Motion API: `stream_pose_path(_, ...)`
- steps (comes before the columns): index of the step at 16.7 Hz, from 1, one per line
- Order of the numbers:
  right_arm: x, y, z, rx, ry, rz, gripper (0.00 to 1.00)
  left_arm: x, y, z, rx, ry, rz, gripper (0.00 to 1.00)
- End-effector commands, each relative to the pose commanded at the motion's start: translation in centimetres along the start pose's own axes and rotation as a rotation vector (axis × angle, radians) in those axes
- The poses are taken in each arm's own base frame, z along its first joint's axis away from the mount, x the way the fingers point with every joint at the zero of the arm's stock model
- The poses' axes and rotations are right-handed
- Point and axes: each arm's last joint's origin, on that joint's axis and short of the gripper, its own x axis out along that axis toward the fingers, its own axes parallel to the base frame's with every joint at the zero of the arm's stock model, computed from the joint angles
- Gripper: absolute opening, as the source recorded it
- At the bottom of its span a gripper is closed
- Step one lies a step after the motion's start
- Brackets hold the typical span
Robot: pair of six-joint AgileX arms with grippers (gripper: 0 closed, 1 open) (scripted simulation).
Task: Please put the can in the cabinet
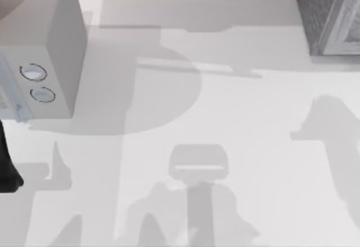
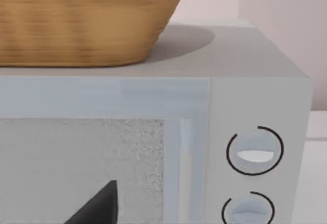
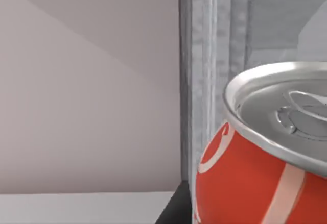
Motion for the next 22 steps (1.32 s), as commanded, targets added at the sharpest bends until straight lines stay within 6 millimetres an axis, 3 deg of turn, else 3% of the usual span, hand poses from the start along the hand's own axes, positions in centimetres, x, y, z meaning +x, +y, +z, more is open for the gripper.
stream_pose_path(6, -5.1, -4.5, -3.5, -0.001, -0.008, -0.053, 0.0, 0.0, 0.0, 0.0, 0.0, 0.0, 0.0, 1.0)
stream_pose_path(10, -6.1, -5.2, -6.7, -0.018, 0.048, -0.006, 0.0, 0.0, 0.0, 0.0, 0.0, 0.0, 0.0, 1.0)
stream_pose_path(12, -6.2, -5.3, -7.3, -0.023, 0.063, 0.005, 0.0, 0.0, 0.0, 0.0, 0.0, 0.0, 0.0, 1.0)
stream_pose_path(18, -6.2, -5.3, -7.1, -0.02, 0.059, 0.004, 0.0, 0.0, 0.0, 0.0, 0.0, 0.0, 0.0, 1.0)
stream_pose_path(22, -6.3, -5.2, -3.5, -0.021, 0.005, -0.008, 0.0, 0.0, 0.0, 0.0, 0.0, 0.0, 0.0, 1.0)
